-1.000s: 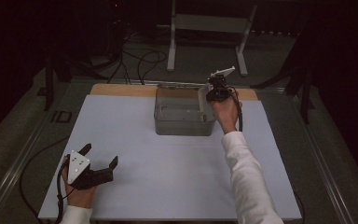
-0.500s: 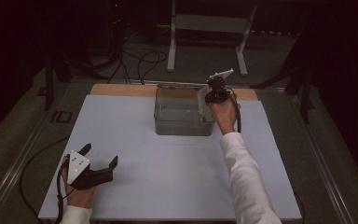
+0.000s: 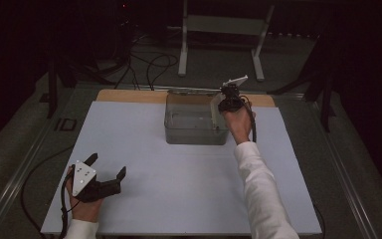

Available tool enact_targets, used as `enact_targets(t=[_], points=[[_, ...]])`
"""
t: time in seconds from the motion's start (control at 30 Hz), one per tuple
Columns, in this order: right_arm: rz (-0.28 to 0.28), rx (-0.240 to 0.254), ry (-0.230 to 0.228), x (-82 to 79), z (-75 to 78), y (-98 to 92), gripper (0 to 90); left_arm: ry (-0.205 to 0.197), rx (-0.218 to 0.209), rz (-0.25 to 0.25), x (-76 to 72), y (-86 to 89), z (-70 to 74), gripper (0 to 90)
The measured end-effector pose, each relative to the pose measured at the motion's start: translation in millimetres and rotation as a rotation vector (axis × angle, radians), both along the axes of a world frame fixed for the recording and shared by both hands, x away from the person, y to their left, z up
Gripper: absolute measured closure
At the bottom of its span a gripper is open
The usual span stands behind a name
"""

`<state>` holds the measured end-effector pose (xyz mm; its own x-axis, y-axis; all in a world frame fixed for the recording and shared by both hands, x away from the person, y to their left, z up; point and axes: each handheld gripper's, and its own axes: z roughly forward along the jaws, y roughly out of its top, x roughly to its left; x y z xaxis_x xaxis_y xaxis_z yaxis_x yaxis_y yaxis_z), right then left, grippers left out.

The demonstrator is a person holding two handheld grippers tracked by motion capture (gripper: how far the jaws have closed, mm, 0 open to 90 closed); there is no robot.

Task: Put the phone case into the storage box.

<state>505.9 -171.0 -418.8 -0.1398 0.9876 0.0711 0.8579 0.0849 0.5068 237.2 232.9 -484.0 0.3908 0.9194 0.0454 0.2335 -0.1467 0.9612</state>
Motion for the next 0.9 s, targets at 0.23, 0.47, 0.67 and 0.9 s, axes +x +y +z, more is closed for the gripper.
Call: enact_targets(t=[0.23,0.47,0.67,0.9], points=[[-0.009,-0.022,0.005,0.5,-4.5,-2.3,81.2,0.001,-0.001,-0.001,0.4,-0.3,-0.4,0.3],[-0.007,-0.039,0.008,0.4,-8.3,-1.9,81.1,0.001,0.000,-0.001,0.1,-0.3,-0.2,0.3],[-0.009,-0.061,0.004,0.0,-8.7,0.7,81.1,0.000,-0.001,-0.001,0.2,-0.4,-0.2,0.3],[-0.014,-0.055,0.003,-0.5,-8.9,3.0,81.1,0.000,0.001,-0.004,0.1,-0.7,-0.1,0.3]])
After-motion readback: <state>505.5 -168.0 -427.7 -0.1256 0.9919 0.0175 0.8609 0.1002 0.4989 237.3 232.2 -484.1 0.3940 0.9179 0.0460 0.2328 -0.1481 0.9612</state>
